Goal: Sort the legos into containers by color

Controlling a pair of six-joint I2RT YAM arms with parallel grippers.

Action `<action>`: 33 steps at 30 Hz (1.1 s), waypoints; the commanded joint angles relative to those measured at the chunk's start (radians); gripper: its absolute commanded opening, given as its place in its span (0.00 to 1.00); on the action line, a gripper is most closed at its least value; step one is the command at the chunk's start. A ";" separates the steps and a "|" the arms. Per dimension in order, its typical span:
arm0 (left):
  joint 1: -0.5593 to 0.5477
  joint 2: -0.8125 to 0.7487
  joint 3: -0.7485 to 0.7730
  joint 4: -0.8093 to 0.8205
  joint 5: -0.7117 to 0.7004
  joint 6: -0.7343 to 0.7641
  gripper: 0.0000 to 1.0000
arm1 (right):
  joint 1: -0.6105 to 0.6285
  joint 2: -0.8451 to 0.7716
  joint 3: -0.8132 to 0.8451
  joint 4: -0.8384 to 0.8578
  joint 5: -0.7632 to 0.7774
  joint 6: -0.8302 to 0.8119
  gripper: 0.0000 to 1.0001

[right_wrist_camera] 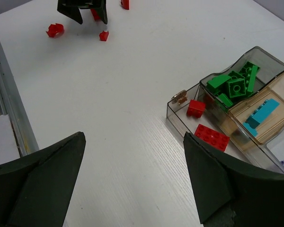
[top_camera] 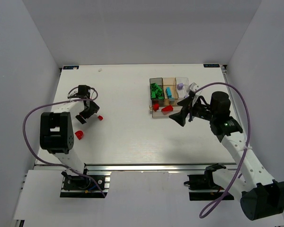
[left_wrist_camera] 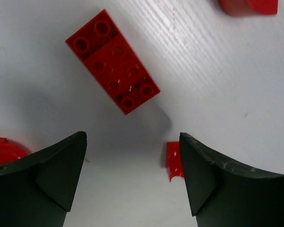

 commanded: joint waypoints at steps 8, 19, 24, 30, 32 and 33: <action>0.074 0.159 0.180 -0.033 -0.028 -0.107 0.80 | -0.026 -0.046 -0.023 0.040 -0.011 0.003 0.89; 0.119 0.157 0.173 -0.020 0.009 -0.087 0.32 | -0.047 -0.034 -0.036 0.046 -0.013 -0.010 0.89; 0.104 0.004 0.096 0.024 0.053 0.008 0.03 | -0.060 -0.043 -0.056 0.051 0.005 -0.044 0.85; 0.050 -0.336 -0.128 0.252 0.346 0.222 0.00 | -0.063 -0.046 -0.073 0.071 0.056 -0.085 0.58; 0.007 -0.424 -0.189 0.385 0.605 0.281 0.00 | -0.063 -0.040 -0.072 0.074 0.068 -0.092 0.34; -0.013 -0.433 -0.202 0.430 0.701 0.296 0.00 | -0.064 -0.037 -0.073 0.074 0.076 -0.092 0.20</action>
